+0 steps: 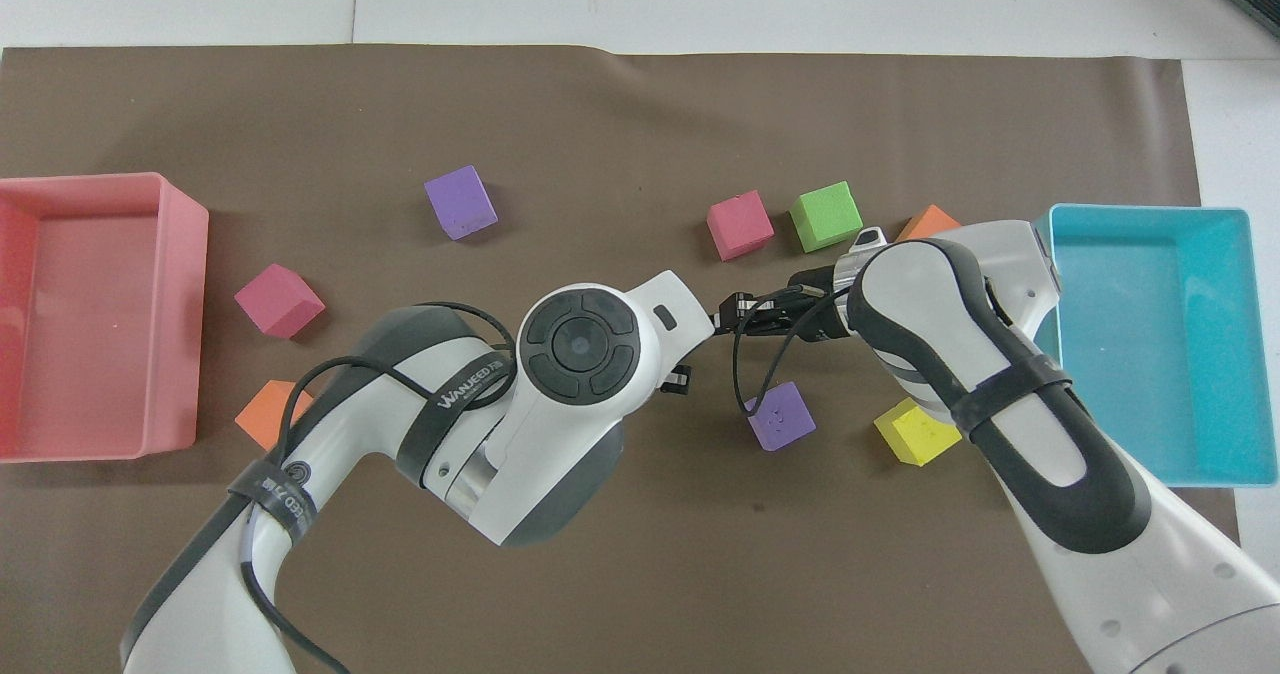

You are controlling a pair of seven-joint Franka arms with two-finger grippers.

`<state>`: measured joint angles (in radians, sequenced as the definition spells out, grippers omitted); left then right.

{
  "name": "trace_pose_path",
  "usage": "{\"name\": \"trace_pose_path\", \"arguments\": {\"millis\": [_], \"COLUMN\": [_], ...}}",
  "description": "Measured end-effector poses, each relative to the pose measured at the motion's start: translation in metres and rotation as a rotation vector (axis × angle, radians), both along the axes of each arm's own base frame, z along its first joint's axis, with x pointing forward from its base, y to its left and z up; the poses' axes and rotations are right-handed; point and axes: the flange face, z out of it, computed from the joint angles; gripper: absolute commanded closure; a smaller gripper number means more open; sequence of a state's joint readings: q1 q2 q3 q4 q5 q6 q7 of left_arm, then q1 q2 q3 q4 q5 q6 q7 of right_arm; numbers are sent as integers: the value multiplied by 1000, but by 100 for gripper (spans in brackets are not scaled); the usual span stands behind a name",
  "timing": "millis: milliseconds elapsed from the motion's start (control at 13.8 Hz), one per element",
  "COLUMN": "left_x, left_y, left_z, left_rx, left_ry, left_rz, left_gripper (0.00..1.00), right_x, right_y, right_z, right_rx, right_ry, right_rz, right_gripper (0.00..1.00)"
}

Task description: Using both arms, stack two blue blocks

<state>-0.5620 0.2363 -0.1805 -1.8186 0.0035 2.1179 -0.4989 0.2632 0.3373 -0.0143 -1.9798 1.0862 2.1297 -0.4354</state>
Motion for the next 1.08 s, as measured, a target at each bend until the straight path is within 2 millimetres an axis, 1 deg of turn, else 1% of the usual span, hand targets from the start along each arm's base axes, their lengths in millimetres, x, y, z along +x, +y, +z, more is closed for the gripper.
{"name": "trace_pose_path", "arguments": {"millis": [145, 289, 434, 650, 1084], "left_x": [0, 1, 1, 0, 2], "left_y": [1, 3, 4, 5, 7], "left_z": [-2, -3, -6, -12, -12], "left_rx": [4, 7, 13, 19, 20], "left_ry": [2, 3, 9, 17, 15], "left_rz": [-18, -33, -42, -45, -74], "left_gripper": [100, 100, 100, 100, 100], "right_x": [-2, -6, -6, -6, -7], "right_y": [6, 13, 15, 15, 17], "right_z": [-2, -11, -20, -21, -21], "right_rx": [15, 7, -5, -3, -2], "right_ry": [5, -5, -10, -39, -53], "right_rz": [-1, 6, 11, 36, 52], "right_gripper": [100, 100, 100, 100, 100]}}
